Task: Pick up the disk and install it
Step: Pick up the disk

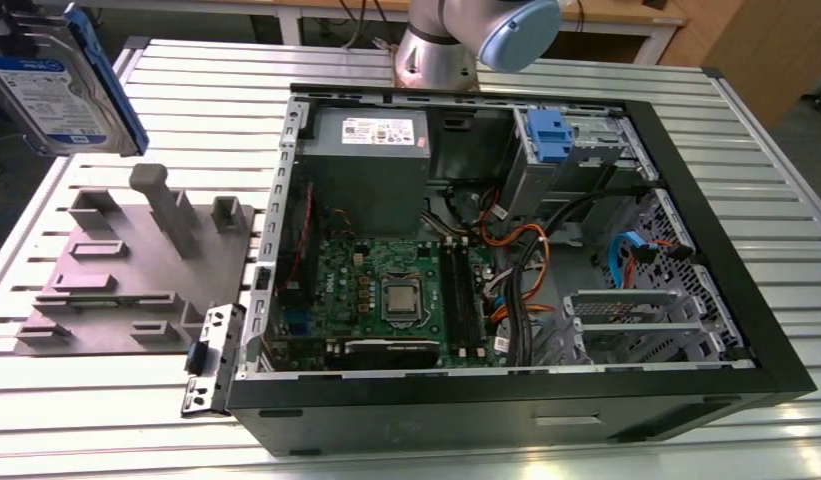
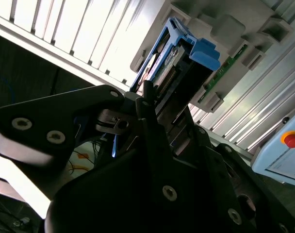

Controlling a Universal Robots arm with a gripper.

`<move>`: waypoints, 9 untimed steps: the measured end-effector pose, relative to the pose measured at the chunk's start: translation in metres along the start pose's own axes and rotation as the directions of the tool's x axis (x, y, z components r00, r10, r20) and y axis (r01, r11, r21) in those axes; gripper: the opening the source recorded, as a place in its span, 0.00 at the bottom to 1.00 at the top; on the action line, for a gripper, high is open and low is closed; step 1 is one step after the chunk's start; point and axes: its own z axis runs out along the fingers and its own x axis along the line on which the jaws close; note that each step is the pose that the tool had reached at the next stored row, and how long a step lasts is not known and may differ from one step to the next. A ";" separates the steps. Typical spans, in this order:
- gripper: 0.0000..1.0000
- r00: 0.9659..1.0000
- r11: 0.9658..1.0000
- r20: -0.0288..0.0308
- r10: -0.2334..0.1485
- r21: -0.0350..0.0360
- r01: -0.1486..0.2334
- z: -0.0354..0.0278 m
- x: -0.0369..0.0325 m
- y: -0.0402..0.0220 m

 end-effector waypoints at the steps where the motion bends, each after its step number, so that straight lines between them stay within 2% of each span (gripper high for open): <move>1: 0.35 1.000 1.000 0.000 0.000 0.000 0.000 -0.0004 0.0000 0.0000; 9: 0.35 1.000 1.000 0.001 0.000 0.000 0.000 -0.0030 -0.0005 0.0002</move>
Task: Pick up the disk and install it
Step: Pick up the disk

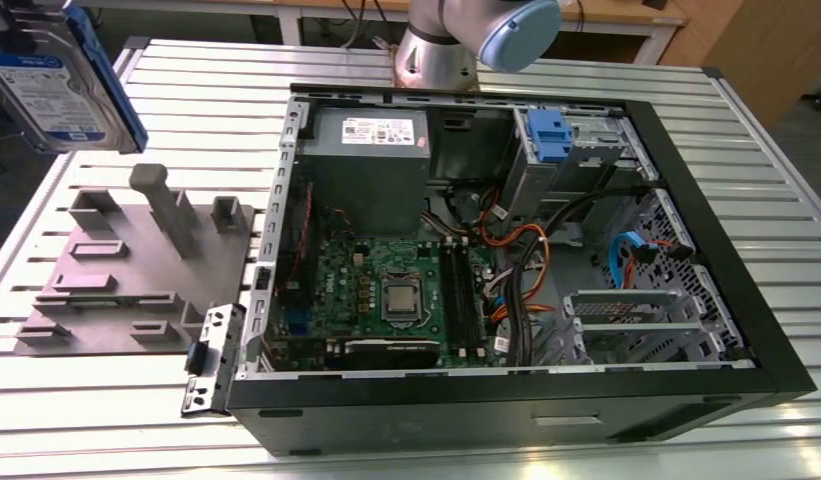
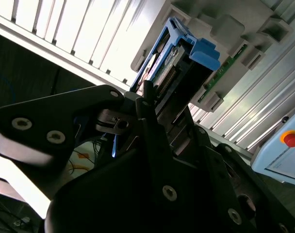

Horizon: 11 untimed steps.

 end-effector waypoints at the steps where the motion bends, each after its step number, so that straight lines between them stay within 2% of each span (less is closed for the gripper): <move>1: 0.35 1.000 1.000 0.000 0.000 0.000 0.000 -0.0003 -0.0001 0.0000; 11: 0.35 1.000 1.000 0.000 0.000 0.000 0.000 -0.0026 -0.0012 0.0001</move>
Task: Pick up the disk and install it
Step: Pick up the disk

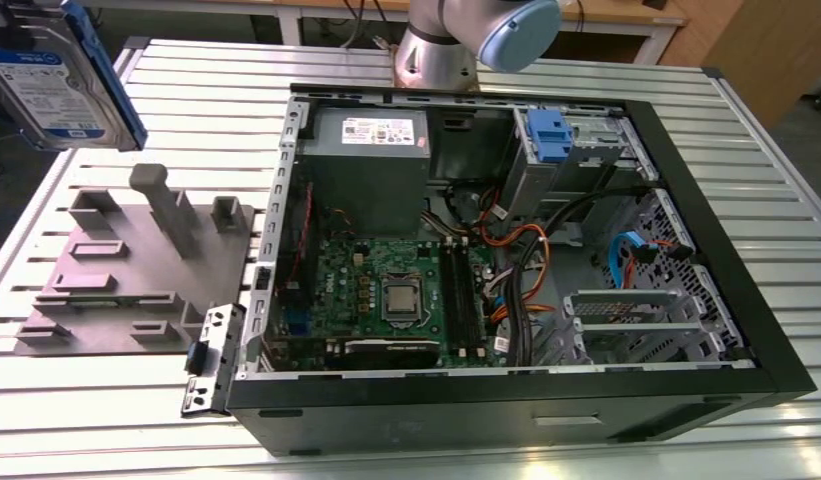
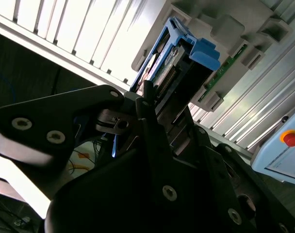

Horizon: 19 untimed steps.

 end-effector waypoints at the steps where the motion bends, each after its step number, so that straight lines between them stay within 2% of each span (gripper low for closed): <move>1: 0.35 1.000 1.000 0.000 0.000 0.000 0.000 -0.0003 -0.0001 0.0000; 19: 0.35 1.000 1.000 0.000 0.000 0.000 0.000 -0.0060 -0.0026 0.0004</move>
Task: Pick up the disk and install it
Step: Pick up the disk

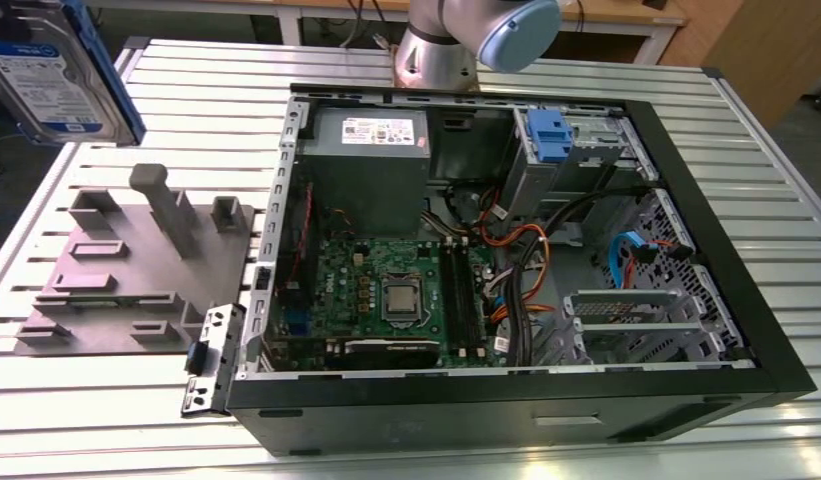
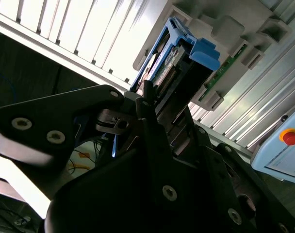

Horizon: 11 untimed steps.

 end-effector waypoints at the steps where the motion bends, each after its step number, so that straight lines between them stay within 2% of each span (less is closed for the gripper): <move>1: 0.35 1.000 1.000 0.000 0.000 0.000 0.000 -0.0005 -0.0001 0.0000; 11: 0.35 1.000 1.000 0.000 0.000 0.000 0.000 -0.0042 -0.0016 0.0002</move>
